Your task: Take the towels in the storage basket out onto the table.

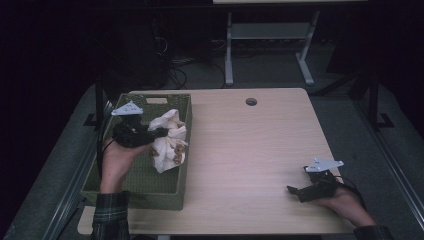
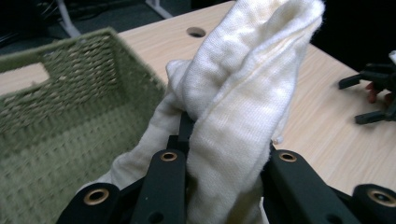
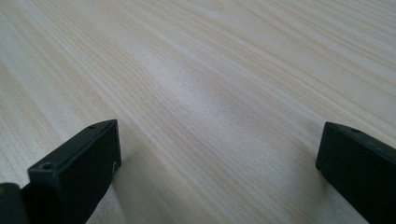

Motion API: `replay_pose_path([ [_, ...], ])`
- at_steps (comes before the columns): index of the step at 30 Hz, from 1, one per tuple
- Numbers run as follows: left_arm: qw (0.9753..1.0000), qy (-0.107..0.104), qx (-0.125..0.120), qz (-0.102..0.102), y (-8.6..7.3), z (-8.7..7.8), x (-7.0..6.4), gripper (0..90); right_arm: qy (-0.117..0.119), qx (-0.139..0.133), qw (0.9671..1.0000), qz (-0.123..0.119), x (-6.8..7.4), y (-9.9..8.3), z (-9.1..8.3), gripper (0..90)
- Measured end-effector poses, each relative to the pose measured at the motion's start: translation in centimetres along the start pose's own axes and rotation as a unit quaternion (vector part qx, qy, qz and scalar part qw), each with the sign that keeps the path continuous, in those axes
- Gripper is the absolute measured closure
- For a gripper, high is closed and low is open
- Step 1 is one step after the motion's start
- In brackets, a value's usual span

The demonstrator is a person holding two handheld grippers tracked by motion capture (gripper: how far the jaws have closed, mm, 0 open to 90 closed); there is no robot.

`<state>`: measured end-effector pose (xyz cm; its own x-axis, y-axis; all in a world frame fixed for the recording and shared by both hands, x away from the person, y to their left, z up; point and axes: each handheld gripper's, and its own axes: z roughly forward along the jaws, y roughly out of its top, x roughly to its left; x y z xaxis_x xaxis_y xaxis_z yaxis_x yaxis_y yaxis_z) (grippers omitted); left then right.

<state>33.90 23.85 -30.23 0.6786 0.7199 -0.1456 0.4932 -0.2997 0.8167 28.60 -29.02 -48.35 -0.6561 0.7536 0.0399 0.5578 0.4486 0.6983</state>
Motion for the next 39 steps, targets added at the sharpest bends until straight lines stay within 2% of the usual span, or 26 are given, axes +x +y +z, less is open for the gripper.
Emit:
replay_pose_path([
  [10,0.9994,-0.026,-0.008,0.02,1.8,0.9,-1.5,74.0,0.0,0.0,1.0,0.001,0.0,0.0,0.0,0.0],
  [11,0.9991,-0.034,-0.011,0.023,2.1,1.2,-1.9,74.0,0.0,0.0,1.0,0.0,0.0,0.0,0.0,0.0],
  [21,0.9967,-0.067,-0.013,0.044,3.8,3.1,-4.0,74.0,0.0,0.0,1.0,0.0,0.0,0.0,0.0,0.0],
  [26,0.9942,-0.09,-0.011,0.058,4.7,4.9,-5.4,74.1,0.0,0.0,1.0,0.0,0.0,0.0,0.0,0.0],
  [31,0.9924,-0.103,-0.004,0.066,5.2,6.2,-6.3,74.1,0.0,0.0,1.0,0.0,0.0,0.0,0.0,0.0],
  [39,0.988,-0.129,0.004,0.086,5.9,9.0,-8.5,74.1,0.0,0.0,1.0,0.001,0.0,0.0,0.0,0.0],
])
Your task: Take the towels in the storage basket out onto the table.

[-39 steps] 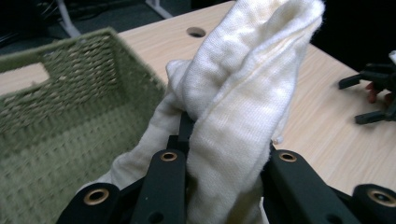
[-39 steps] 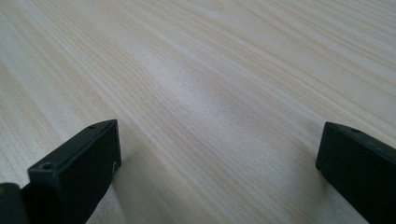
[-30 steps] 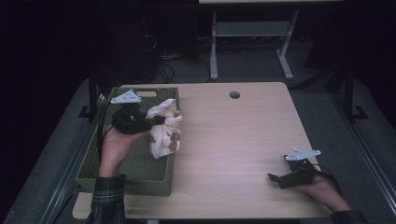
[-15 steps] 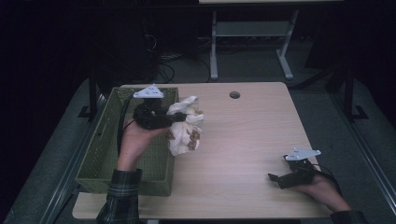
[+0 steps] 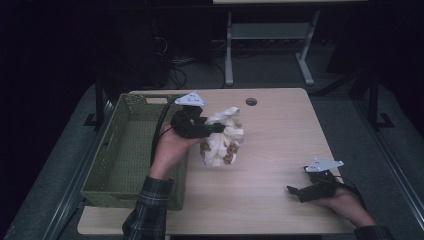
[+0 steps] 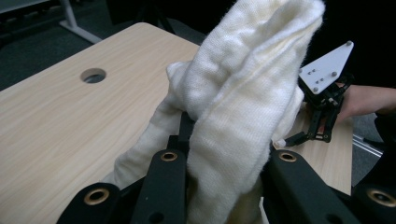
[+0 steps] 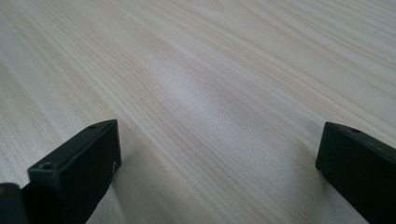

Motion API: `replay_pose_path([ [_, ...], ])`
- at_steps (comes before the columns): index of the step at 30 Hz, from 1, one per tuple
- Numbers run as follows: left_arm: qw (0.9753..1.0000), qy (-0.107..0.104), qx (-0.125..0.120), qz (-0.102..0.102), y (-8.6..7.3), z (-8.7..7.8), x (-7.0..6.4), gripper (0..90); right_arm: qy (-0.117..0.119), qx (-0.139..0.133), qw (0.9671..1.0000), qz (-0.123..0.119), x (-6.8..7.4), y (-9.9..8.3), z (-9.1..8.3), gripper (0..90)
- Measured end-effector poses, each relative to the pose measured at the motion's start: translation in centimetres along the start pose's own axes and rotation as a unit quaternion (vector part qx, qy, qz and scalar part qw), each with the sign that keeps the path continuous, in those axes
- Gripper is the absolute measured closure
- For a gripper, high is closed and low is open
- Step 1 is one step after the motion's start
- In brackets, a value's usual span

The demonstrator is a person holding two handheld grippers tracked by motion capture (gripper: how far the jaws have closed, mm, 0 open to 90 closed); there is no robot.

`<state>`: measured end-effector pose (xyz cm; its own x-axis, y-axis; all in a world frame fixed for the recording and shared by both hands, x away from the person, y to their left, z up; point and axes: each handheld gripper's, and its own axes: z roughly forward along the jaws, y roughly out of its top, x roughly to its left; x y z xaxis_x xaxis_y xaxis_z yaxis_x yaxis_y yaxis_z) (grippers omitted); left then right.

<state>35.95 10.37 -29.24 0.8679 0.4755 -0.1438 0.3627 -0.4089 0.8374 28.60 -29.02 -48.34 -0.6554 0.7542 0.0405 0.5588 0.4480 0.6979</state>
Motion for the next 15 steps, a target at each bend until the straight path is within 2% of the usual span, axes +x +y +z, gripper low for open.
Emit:
replay_pose_path([
  [7,0.9998,-0.017,0.007,0.007,0.4,3.0,-1.0,74.2,0.0,0.0,1.0,0.0,0.0,0.0,0.0,0.0],
  [15,0.9992,-0.033,0.02,0.013,0.0,6.3,-1.9,74.2,0.0,-0.001,1.0,0.001,0.0,0.0,0.0,0.0],
])
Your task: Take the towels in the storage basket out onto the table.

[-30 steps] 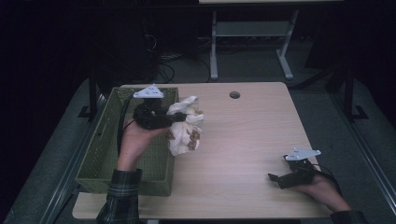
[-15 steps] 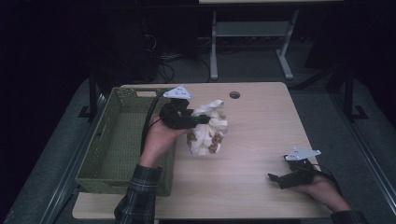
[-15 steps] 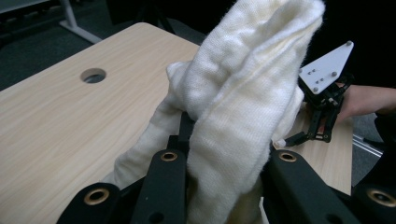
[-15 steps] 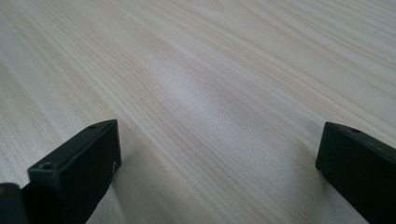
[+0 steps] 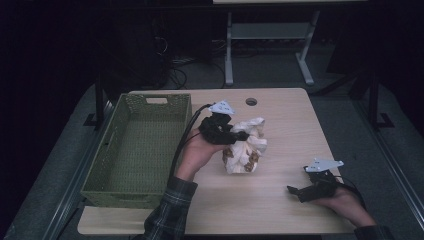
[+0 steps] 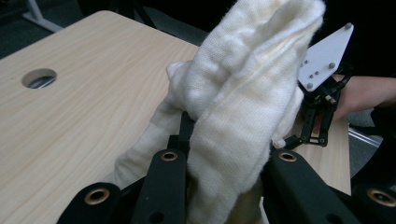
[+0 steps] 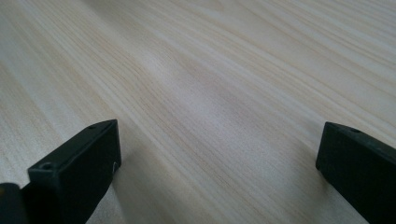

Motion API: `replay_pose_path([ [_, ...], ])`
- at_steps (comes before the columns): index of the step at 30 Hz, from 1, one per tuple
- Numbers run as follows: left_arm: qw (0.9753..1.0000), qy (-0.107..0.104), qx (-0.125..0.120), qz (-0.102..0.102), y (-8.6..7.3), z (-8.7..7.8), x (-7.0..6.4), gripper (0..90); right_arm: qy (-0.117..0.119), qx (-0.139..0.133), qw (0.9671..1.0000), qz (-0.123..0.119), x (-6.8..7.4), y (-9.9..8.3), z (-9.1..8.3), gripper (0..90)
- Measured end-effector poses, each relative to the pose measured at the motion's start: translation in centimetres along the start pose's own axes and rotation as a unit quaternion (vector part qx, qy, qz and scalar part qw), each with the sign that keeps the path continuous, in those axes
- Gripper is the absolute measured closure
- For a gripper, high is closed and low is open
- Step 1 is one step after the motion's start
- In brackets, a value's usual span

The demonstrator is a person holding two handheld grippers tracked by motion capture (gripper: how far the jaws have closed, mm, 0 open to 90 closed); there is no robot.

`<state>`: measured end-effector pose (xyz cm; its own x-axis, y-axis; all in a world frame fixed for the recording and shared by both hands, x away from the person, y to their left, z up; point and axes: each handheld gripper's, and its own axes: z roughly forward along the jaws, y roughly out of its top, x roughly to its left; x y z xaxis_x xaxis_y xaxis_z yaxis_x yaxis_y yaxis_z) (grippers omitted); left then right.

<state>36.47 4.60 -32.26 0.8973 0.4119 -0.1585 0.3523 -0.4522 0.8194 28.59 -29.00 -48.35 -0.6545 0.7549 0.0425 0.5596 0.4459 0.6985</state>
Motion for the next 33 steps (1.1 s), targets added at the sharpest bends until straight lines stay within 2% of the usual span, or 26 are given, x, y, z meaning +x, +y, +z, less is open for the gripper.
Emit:
replay_pose_path([
  [6,0.9998,-0.007,0.016,0.006,-0.4,2.4,-0.3,74.1,0.0,0.0,1.0,0.0,0.0,0.0,0.0,0.0],
  [10,0.9991,-0.005,0.038,0.016,-1.0,4.2,-0.3,74.1,0.0,0.001,1.0,0.0,0.0,0.0,0.0,0.0],
  [13,0.9987,-0.006,0.048,0.017,-1.4,5.2,-0.3,74.1,0.0,0.001,1.0,0.0,0.0,0.0,0.0,0.0],
  [16,0.9982,-0.02,0.055,0.012,-2.1,6.7,0.1,74.1,0.0,0.0,1.0,-0.001,0.0,0.0,0.0,0.0],
  [18,0.9976,-0.017,0.066,0.008,-2.6,7.6,0.2,74.1,0.0,0.0,1.0,-0.001,0.0,0.0,0.0,0.0],
  [23,0.9953,-0.017,0.094,0.013,-4.0,9.7,0.7,73.9,0.0,0.001,1.0,-0.002,0.0,0.0,0.0,0.0],
  [24,0.9944,-0.016,0.102,0.022,-4.2,10.1,0.9,73.7,0.0,0.001,1.0,-0.001,0.0,0.0,0.0,0.0],
  [25,0.9945,-0.014,0.103,0.017,-4.4,10.5,0.8,73.7,0.0,0.001,1.0,-0.001,0.0,0.0,0.0,0.0],
  [27,0.9932,-0.011,0.112,0.027,-5.1,11.4,1.0,73.5,0.0,0.001,1.0,-0.001,0.0,0.0,0.0,0.0],
  [29,0.9922,-0.012,0.121,0.024,-5.8,12.4,1.1,73.3,0.0,0.001,1.0,-0.002,0.0,0.0,0.0,0.0],
  [33,0.9892,-0.008,0.142,0.035,-6.8,13.9,1.0,73.0,0.0,0.001,1.0,-0.002,0.0,0.0,0.0,0.0],
])
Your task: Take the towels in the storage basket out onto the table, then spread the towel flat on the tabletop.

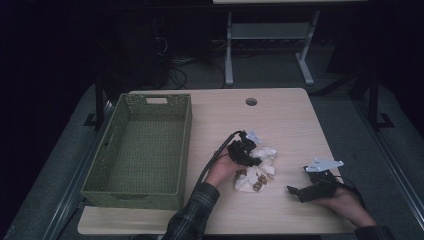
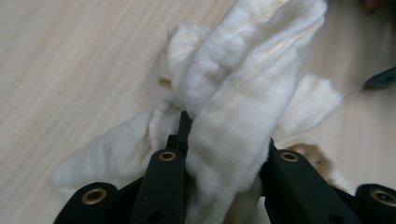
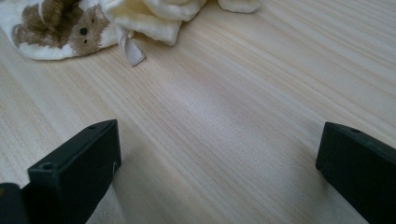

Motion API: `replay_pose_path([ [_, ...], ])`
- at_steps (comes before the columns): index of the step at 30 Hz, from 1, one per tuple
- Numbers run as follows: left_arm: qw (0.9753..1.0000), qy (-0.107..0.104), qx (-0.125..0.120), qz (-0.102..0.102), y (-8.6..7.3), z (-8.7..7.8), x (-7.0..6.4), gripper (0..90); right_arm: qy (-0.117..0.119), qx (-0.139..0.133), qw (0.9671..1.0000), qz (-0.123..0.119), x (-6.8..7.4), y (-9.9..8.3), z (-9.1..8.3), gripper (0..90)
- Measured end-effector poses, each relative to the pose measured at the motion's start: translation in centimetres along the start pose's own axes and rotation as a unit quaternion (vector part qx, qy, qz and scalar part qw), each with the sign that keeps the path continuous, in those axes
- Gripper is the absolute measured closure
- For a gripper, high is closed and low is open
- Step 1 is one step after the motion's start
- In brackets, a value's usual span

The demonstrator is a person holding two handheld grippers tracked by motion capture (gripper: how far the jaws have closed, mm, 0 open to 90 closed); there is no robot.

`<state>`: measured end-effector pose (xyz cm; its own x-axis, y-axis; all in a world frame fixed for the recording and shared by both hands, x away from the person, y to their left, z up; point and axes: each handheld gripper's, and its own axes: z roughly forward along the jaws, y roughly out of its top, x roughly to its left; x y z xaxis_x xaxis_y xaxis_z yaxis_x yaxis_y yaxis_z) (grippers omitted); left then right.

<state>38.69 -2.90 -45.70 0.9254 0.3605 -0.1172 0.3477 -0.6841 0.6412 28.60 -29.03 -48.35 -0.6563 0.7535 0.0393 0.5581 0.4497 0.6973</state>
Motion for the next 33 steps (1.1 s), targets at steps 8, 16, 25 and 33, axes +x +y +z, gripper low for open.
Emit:
replay_pose_path([
  [8,0.9999,-0.007,-0.006,-0.006,-0.1,-0.1,0.1,52.1,0.001,0.0,1.0,0.0,0.0,0.0,0.0,0.0],
  [16,0.9994,0.007,-0.027,-0.02,-0.3,-2.4,-0.2,32.7,0.002,0.0,1.0,-0.003,0.0,0.0,0.0,0.0],
  [25,0.9978,0.027,-0.054,-0.026,-1.2,-5.4,-0.4,35.0,0.006,0.0,1.0,-0.006,-0.1,0.0,0.0,0.0],
  [33,0.9959,0.043,-0.069,-0.042,-2.1,-5.9,0.1,47.5,0.007,-0.001,0.9999,-0.009,-0.1,0.0,0.0,0.0],
])
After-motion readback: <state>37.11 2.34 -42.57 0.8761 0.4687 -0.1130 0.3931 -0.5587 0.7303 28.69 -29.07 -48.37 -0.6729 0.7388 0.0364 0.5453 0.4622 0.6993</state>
